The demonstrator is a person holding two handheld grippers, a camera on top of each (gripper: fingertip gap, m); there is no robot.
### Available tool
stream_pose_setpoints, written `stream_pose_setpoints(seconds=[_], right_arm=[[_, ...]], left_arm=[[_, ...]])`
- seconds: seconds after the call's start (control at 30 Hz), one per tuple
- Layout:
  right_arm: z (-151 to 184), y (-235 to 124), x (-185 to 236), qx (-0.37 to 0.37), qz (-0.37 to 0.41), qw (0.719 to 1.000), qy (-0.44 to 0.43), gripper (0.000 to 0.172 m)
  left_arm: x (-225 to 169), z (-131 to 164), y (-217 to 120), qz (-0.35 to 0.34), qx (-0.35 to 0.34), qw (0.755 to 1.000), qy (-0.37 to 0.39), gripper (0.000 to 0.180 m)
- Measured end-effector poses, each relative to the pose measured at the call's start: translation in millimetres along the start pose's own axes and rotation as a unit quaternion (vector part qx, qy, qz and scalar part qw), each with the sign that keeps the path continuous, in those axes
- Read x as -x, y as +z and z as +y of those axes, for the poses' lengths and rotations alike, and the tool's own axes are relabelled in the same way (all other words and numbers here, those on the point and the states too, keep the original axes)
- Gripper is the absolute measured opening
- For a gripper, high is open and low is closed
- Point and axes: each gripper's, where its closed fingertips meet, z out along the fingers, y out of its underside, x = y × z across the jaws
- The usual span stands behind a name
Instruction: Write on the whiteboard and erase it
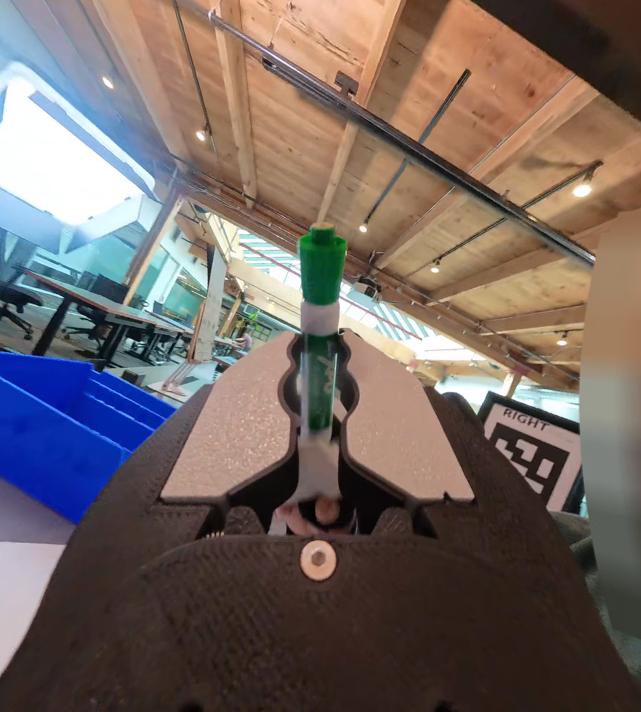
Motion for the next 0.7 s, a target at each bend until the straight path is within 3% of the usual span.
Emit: stream_pose_setpoints(seconds=[0.03,0.1,0.3,0.53,0.7], right_arm=[[-1,-6,-15,-0.019,0.025,0.999,0.000,0.020],[-2,-16,-30,-0.046,0.031,0.998,0.009,0.029],[1,-13,1,-0.078,-0.022,0.996,-0.045,0.054],[1,-12,19,-0.081,-0.064,0.992,-0.075,0.041],[2,-15,25,-0.080,-0.076,0.991,-0.078,0.035]], left_arm=[[1,2,-2,-0.002,0.013,1.000,0.011,0.018],[2,6,-9,0.007,0.022,1.000,-0.007,0.018],[12,28,-13,0.014,0.038,0.997,-0.072,0.018],[2,69,-11,0.029,0.092,0.988,-0.116,0.018],[4,78,-12,0.023,0.105,0.985,-0.136,0.018]])
